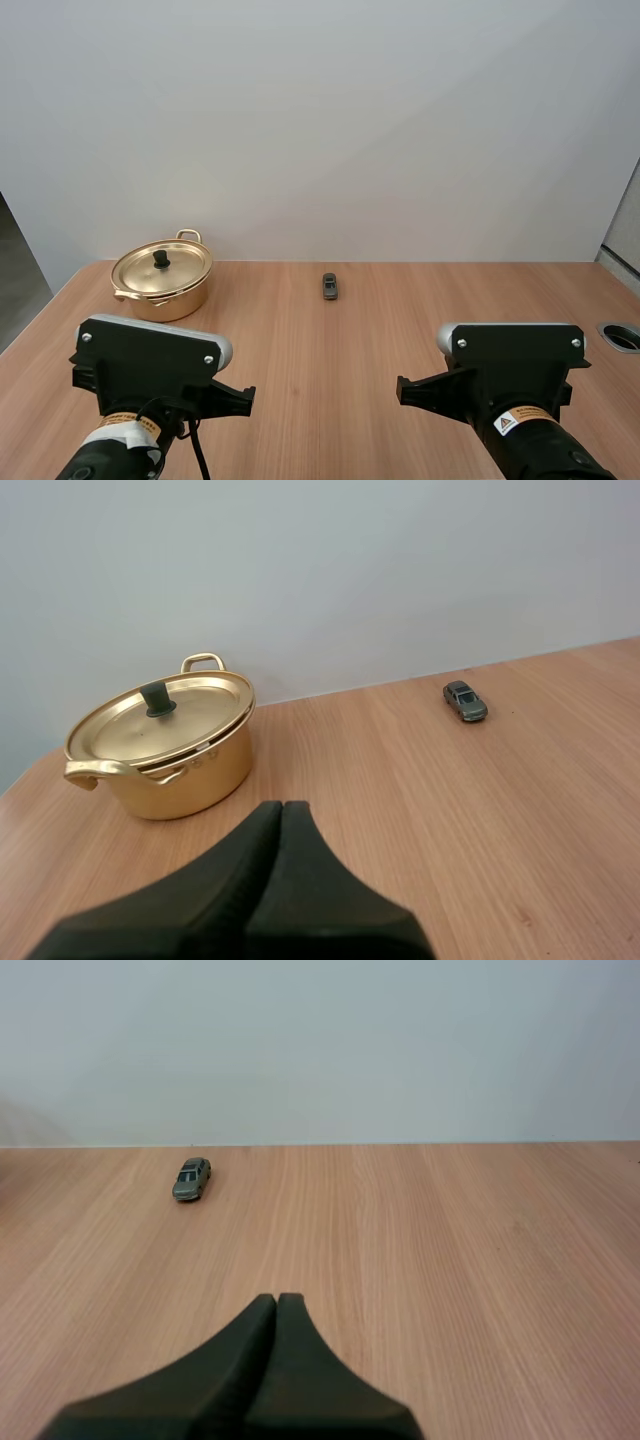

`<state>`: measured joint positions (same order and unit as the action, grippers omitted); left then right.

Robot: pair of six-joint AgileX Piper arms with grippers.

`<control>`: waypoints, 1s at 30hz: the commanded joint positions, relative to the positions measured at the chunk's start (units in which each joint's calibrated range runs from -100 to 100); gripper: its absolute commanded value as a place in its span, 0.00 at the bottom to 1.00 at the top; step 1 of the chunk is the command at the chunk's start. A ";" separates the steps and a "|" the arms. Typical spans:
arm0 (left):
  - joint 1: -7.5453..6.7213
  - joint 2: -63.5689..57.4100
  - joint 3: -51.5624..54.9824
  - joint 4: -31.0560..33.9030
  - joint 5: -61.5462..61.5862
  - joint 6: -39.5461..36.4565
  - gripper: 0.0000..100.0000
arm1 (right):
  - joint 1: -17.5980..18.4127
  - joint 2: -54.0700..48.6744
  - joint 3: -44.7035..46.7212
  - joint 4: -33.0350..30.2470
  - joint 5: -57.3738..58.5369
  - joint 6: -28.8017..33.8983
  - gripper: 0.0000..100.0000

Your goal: Open the pot, put the car inside, and close it

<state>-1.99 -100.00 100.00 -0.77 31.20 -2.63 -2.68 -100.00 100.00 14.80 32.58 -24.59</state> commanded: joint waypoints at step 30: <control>0.01 0.00 0.00 -1.97 -0.17 0.03 0.00 | 0.01 0.00 0.00 0.05 -0.08 0.04 0.00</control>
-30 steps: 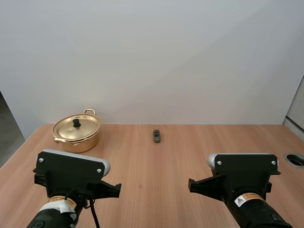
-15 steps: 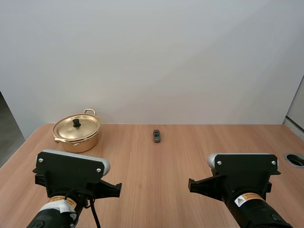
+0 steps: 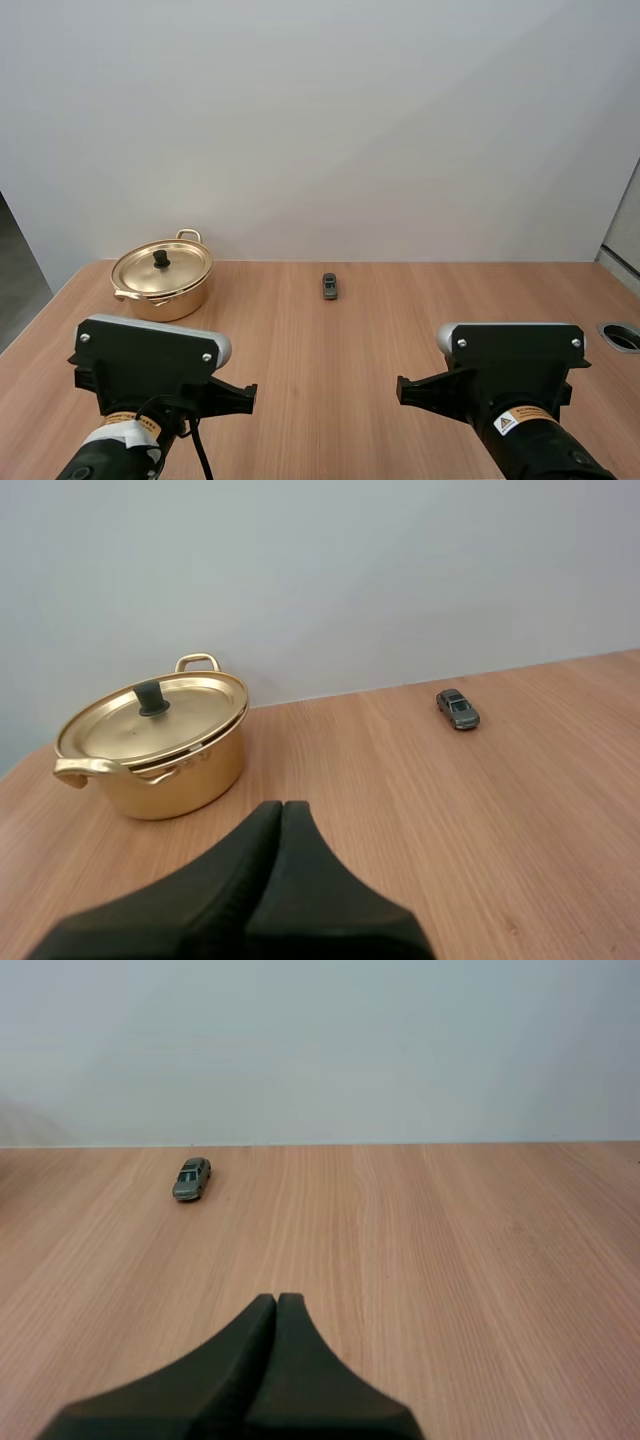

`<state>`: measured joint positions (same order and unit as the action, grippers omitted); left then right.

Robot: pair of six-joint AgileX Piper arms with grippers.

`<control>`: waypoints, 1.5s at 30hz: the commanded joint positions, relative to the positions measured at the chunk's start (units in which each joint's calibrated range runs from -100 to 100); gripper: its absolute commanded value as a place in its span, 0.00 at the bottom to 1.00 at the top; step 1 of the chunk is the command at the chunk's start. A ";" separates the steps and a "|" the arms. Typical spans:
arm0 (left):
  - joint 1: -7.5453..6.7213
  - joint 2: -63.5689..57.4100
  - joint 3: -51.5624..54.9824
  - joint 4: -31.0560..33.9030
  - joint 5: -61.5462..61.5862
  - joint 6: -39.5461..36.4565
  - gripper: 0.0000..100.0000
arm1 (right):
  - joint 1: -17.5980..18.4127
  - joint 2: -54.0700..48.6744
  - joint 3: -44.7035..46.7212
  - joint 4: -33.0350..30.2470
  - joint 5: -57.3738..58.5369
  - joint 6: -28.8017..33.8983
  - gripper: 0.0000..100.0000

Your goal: Open the pot, put the car inside, and close it

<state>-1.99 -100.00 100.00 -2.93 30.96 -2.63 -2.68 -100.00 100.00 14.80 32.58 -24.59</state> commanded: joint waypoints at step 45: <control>1.77 23.60 -47.59 7.77 19.29 -9.61 0.00 | -0.16 29.94 -36.00 -24.62 -22.64 7.42 0.00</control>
<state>-0.90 -87.98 69.05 3.40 5.73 -2.88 -2.82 -88.25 85.99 -9.86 -22.26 -20.04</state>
